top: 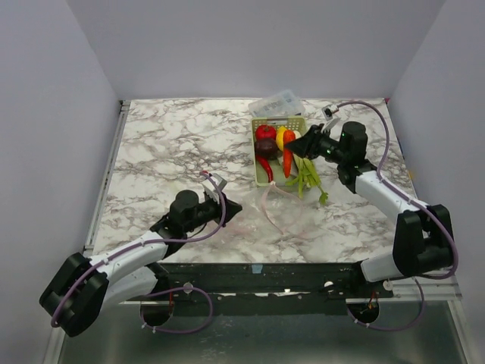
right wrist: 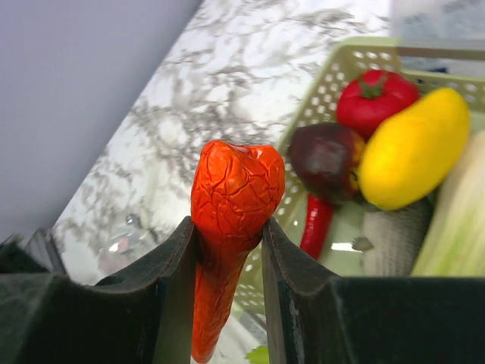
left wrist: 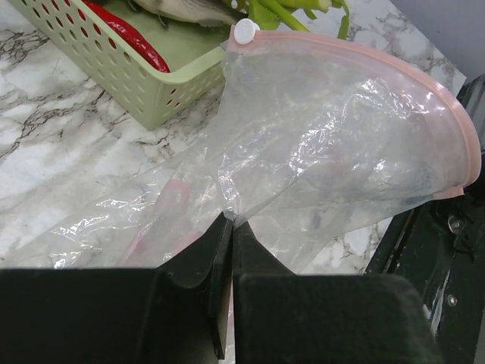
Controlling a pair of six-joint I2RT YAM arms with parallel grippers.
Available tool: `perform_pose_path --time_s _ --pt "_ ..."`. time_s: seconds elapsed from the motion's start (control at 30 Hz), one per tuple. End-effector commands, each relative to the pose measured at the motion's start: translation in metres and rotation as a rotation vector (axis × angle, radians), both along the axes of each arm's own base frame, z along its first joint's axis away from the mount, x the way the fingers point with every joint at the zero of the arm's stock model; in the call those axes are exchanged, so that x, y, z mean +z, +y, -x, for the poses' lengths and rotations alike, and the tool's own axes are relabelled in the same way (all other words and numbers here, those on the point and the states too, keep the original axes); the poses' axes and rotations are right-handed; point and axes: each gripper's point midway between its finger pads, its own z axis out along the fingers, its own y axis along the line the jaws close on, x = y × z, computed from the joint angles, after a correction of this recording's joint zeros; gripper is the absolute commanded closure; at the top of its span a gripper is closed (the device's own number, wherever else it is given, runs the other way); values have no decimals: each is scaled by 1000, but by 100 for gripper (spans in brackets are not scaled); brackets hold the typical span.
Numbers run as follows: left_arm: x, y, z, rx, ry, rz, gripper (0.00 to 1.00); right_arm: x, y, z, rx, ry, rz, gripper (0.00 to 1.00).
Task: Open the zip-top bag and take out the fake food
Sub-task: Place the fake vegetable in the bin.
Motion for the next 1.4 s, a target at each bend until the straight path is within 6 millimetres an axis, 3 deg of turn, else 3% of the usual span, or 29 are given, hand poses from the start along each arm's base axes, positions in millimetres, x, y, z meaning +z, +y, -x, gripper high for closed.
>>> perform_pose_path --time_s 0.0,0.2,0.4,0.6,1.07,1.37 --pt "8 0 4 -6 -15 25 96 -32 -32 -41 -282 109 38 94" --pt "10 1 6 -3 -20 37 96 -62 -56 -60 -448 160 98 90" --pt "11 3 8 -4 -24 43 96 -90 -62 -66 -486 212 130 86" --pt "17 3 11 -7 -32 61 96 -103 -64 -71 -508 236 148 81" --pt "24 4 16 -15 -37 90 96 -98 -59 -72 -469 215 152 38" --pt "26 6 19 -21 -45 96 96 -74 -58 -60 -429 146 161 34"
